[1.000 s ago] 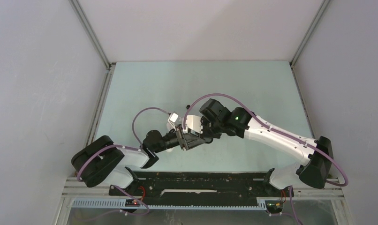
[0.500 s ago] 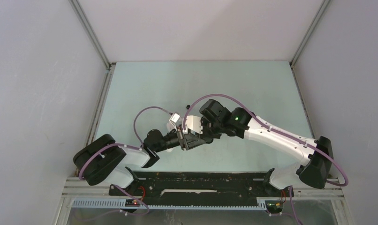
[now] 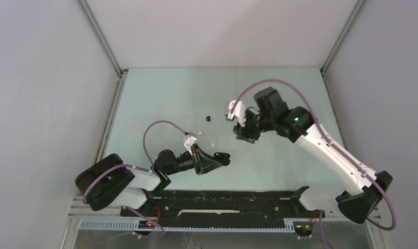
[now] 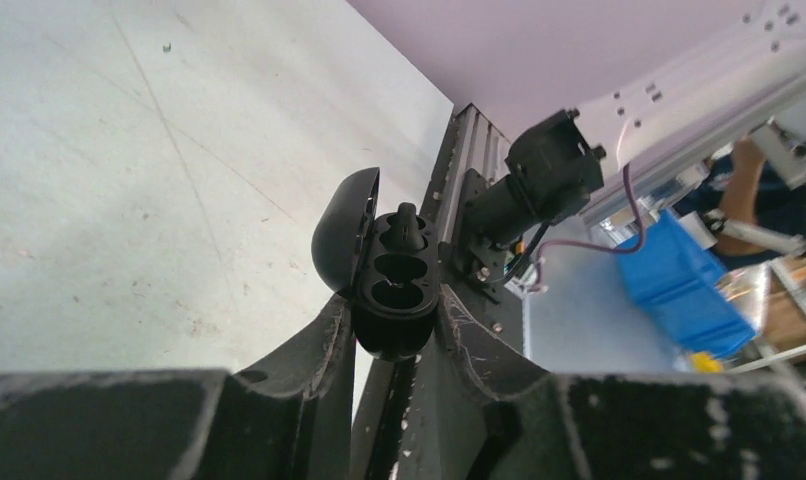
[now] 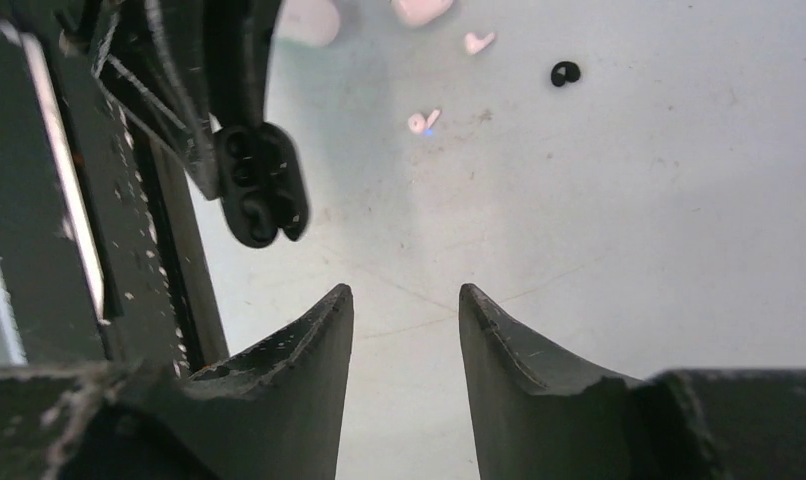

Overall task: Insert the wireless bluetooth earbuds into the charging case
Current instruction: Pass from the right arm to the left, then adjust the right earbud at the center of the board.

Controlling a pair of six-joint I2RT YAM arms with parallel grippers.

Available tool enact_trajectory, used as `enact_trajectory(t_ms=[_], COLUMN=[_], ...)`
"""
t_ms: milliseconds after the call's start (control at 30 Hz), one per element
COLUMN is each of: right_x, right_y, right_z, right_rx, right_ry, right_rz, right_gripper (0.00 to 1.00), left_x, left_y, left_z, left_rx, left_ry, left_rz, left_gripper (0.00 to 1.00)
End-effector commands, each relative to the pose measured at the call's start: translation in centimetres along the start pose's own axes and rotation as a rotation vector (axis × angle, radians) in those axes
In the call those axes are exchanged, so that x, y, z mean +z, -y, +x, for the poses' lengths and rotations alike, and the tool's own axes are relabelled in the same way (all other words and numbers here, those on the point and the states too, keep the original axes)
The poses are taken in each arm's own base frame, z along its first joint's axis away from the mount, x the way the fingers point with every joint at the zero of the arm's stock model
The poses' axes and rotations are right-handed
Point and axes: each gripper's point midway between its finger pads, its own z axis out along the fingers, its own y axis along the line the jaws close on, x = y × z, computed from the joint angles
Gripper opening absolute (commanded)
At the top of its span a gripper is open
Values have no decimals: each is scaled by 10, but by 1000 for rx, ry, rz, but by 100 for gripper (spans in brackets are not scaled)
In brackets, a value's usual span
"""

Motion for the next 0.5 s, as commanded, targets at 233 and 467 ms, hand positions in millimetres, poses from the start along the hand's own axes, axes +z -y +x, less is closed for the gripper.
enact_trajectory(t_ms=[233, 467], right_x=[13, 92], right_y=[73, 119], right_z=[-12, 16], right_rx=[393, 607], right_ry=[271, 129], right_rz=[-94, -95], right_gripper=[47, 38], left_x=[-38, -63], left_y=[35, 20], left_z=[-19, -38], left_rx=[435, 515], left_ry=[170, 306], left_rz=[90, -56], left_gripper=[0, 0])
